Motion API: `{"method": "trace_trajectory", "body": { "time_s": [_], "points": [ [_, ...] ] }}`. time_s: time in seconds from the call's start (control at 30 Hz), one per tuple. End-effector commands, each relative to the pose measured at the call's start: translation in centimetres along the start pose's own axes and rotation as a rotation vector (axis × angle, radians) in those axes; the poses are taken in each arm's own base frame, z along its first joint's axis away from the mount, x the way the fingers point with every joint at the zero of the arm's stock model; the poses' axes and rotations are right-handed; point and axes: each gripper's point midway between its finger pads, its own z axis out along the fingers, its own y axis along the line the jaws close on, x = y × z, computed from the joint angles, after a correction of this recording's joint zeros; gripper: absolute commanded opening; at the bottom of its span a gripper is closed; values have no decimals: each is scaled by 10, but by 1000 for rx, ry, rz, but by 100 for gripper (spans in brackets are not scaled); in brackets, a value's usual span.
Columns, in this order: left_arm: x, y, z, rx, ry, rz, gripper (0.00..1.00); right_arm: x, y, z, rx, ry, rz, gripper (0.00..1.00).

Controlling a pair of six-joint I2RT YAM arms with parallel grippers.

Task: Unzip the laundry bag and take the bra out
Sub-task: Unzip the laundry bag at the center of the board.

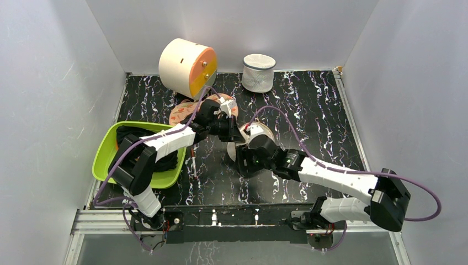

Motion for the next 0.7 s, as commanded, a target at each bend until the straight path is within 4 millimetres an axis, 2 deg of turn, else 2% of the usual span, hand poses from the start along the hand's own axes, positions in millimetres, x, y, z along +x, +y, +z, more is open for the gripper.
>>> {"method": "trace_trajectory", "body": {
  "time_s": [0.0,0.13,0.3,0.5,0.67],
  "points": [
    [-3,-10,-6,66,2,-26,0,-8,0,4,81,-39,-43,61],
    [-6,-7,-8,63,-4,-39,0,6,4,6,82,-15,-51,61],
    [-9,-3,-10,52,-12,-47,0,15,-9,0,137,0,-35,61],
    [-9,-4,-10,64,-10,-54,0,3,-29,-14,235,-99,38,58],
    [-9,-4,-11,69,-11,-56,0,-1,-28,-15,206,-153,81,50]
  ]
}}
